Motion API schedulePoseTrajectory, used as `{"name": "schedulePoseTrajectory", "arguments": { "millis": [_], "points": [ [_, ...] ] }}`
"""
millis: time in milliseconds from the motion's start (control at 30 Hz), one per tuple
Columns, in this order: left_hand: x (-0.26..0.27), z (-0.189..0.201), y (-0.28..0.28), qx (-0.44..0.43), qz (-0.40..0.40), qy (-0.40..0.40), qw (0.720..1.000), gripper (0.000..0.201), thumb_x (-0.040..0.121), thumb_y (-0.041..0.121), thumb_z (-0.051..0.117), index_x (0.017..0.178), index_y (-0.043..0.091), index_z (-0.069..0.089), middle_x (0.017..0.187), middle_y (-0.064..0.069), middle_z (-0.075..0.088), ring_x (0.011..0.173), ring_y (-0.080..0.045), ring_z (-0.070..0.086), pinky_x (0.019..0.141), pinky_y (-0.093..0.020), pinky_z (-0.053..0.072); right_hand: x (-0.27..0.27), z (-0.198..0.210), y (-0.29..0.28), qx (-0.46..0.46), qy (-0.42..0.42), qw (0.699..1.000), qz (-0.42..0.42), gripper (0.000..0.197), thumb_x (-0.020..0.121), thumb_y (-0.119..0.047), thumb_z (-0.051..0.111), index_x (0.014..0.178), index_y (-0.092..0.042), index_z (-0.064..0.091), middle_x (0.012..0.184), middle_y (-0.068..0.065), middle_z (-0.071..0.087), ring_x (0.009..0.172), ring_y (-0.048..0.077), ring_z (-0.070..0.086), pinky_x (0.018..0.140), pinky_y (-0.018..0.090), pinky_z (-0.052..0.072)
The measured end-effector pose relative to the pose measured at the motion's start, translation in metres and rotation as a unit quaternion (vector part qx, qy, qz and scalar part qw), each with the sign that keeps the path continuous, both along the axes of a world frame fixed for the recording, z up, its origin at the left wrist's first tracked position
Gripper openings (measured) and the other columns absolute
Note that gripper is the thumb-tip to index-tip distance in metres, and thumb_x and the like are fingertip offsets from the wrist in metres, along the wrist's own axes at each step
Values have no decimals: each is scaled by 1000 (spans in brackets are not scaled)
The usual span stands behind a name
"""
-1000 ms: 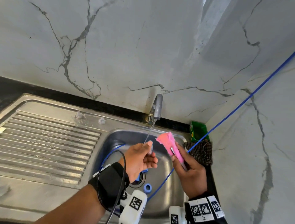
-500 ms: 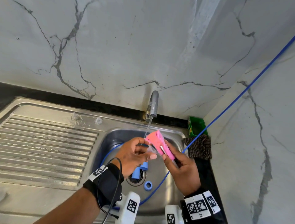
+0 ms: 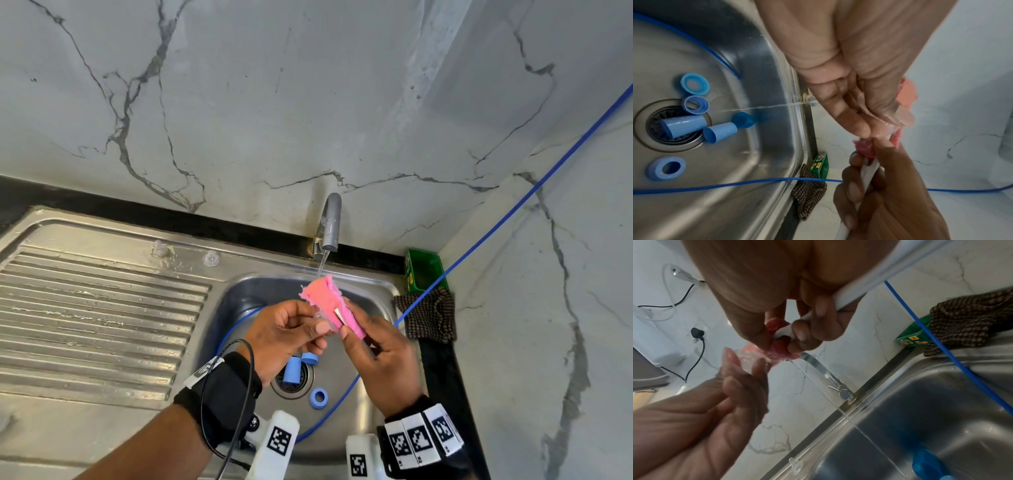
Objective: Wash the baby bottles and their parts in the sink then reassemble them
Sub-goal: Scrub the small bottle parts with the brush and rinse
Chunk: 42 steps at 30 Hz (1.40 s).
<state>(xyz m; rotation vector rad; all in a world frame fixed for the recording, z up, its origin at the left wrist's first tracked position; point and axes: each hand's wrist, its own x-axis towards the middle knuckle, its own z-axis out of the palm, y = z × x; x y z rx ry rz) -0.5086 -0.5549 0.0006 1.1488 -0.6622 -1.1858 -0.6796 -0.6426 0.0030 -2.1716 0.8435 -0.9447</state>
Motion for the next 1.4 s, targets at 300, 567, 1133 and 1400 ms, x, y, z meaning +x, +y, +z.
{"name": "schedulePoseTrajectory", "arguments": {
  "millis": [300,567,1133,1400],
  "points": [
    [-9,4,0,-13,-25,-28,999,40,99,31,53,95,-8,58,72,-3,57,59,-11,44,57,-23,43,5,6,3,18,-9,999,-25,37,93,-18,69,128,-30,69,62,-18,56,50,0,47,53,7,34],
    [-16,17,-2,43,9,49,998,32,109,14,33,82,7,50,60,2,36,53,-12,27,53,-24,28,13,17,13,-54,-18,998,-9,40,91,-26,63,131,-29,67,78,-6,66,62,7,57,59,15,44],
    [-22,30,5,66,34,79,994,44,104,9,35,60,17,36,49,3,27,43,-12,22,43,-23,21,25,27,21,-129,-14,991,16,43,90,-20,66,132,-24,65,74,-6,63,60,5,54,59,9,41],
    [-21,31,5,74,17,88,993,45,103,12,37,59,19,33,49,3,25,43,-13,21,44,-25,21,25,27,21,-100,-7,995,0,38,92,-23,67,129,-32,66,69,-7,61,57,1,51,56,5,35]
  ]
}}
